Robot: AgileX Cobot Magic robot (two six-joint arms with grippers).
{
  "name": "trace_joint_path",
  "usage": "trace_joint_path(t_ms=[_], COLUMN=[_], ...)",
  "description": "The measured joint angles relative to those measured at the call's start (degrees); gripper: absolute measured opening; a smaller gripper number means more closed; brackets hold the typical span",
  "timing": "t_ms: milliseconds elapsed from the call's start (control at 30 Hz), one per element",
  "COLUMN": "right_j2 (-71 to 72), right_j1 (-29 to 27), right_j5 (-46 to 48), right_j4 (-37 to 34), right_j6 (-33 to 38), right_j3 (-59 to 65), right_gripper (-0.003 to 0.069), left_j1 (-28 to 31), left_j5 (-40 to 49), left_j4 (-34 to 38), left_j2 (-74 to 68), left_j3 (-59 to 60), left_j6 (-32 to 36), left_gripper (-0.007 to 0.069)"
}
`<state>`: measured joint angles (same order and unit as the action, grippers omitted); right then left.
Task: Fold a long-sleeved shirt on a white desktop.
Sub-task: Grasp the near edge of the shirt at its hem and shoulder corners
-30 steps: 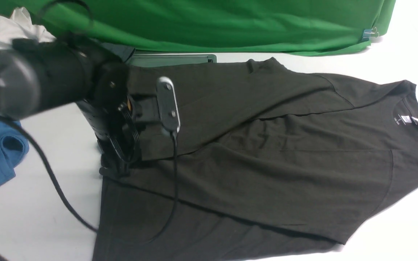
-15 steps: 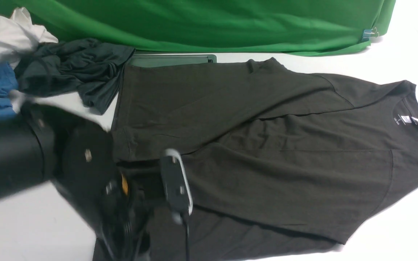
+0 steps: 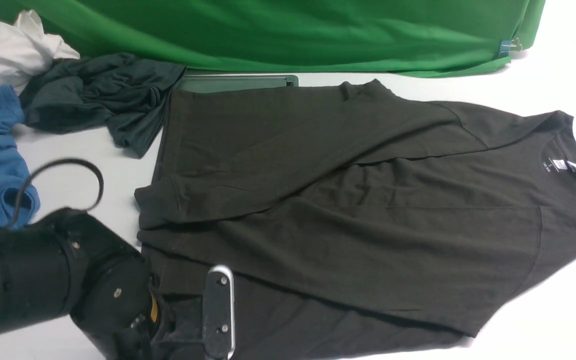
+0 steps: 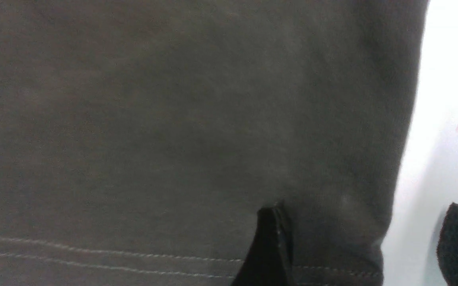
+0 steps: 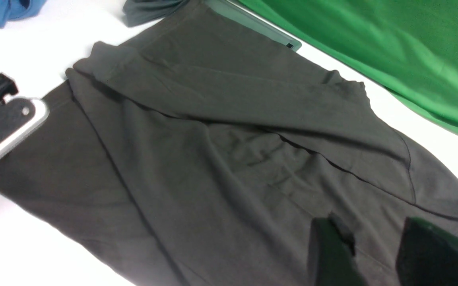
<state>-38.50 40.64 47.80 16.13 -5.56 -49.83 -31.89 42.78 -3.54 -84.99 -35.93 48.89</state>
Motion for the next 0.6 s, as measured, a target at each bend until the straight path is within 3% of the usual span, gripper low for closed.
trace_joint_path(t_ms=[233, 500, 600], right_j2=[0.0, 0.0, 0.0], right_j1=[0.0, 0.0, 0.0], right_j5=[-0.2, -0.2, -0.2], right_j4=[-0.2, -0.7, -0.9], right_j6=[0.0, 0.0, 0.0], right_j3=[0.0, 0.0, 0.0], right_gripper=[0.024, 0.024, 0.024], left_j1=[0.0, 0.0, 0.0], left_j5=[-3.6, -2.1, -1.2], left_j4=[-5.6, -5.3, -5.8], left_j2=[-0.7, -2.2, -2.5], left_j3=[0.2, -0.4, -0.7], left_j6=[0.0, -0.5, -2.8], left_gripper=[0.0518, 0.0498, 0.0449])
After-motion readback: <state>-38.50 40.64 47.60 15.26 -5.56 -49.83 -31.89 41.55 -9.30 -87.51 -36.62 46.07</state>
